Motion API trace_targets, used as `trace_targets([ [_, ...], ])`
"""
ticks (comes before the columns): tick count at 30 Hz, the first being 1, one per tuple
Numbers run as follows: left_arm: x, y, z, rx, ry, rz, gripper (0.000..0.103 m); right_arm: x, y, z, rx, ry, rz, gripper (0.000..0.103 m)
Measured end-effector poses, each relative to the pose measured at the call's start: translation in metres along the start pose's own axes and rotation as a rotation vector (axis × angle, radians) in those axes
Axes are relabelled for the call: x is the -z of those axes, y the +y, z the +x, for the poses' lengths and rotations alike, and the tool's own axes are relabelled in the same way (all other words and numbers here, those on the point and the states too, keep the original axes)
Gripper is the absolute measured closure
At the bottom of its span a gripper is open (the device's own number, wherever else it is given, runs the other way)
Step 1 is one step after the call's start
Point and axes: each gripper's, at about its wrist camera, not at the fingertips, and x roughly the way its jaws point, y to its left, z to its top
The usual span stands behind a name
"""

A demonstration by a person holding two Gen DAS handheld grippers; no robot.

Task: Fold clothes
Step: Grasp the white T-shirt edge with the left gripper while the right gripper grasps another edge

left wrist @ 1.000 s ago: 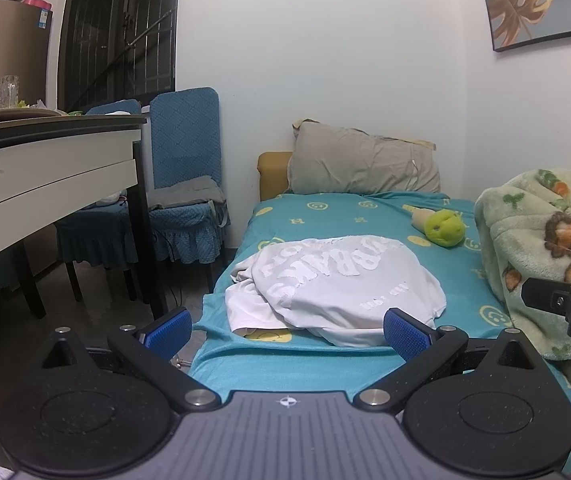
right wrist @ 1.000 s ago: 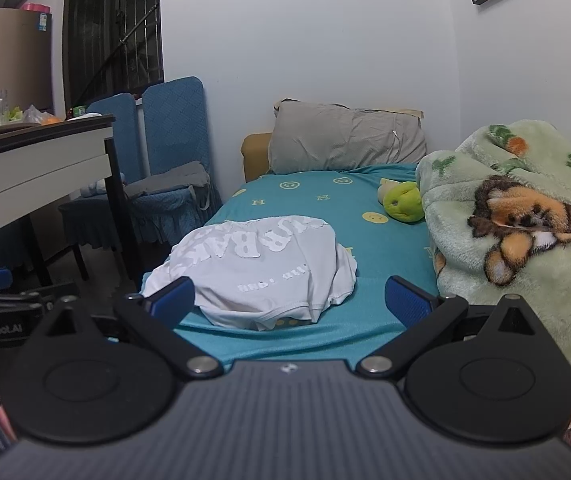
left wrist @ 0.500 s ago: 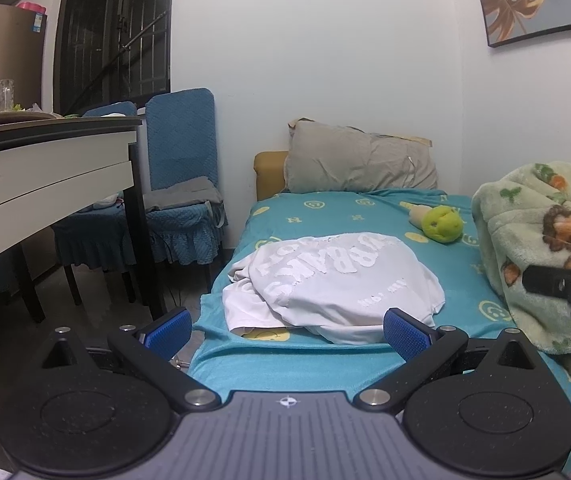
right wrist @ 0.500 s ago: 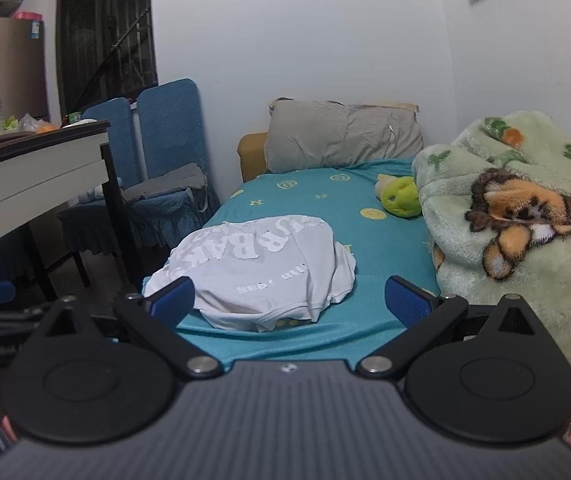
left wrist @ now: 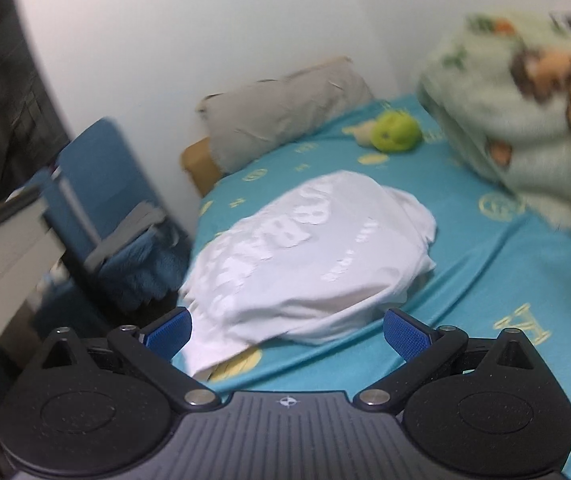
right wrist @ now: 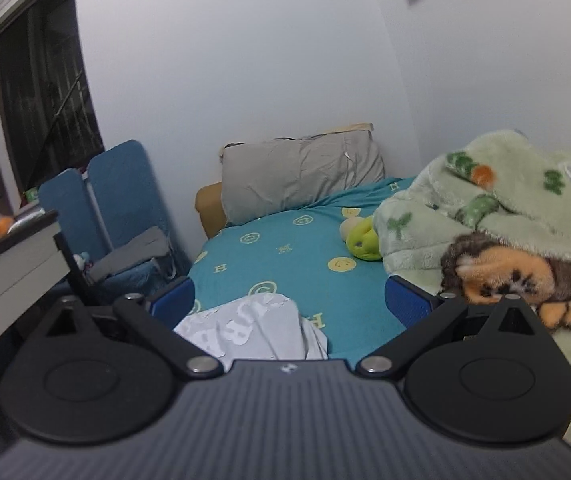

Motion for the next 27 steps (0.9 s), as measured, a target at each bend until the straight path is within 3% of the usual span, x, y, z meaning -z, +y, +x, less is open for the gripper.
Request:
trace_targets([
  [6,0.002,-0.046,0.071,0.006,-0.025,0.146,0.0,0.026,-0.033,0.037,0.01,0.072,0.084,0.0],
  [11,0.017,-0.064,0.112,-0.026,-0.039,0.185,0.0,0.038,-0.038,0.069,0.017,0.121,0.069,0.0],
  [15,0.02,-0.06,0.118,-0.07,-0.091,0.168,0.0,0.047,-0.039,0.094,0.03,0.161,0.084,0.0],
  [21,-0.002,-0.028,0.104,-0.223,-0.195,0.027,0.0,0.059,-0.038,0.107,0.068,0.195,0.069,0.0],
  [27,-0.027,0.021,0.072,-0.321,-0.308,-0.169,0.0,0.065,-0.034,0.102,0.089,0.195,0.051,0.0],
])
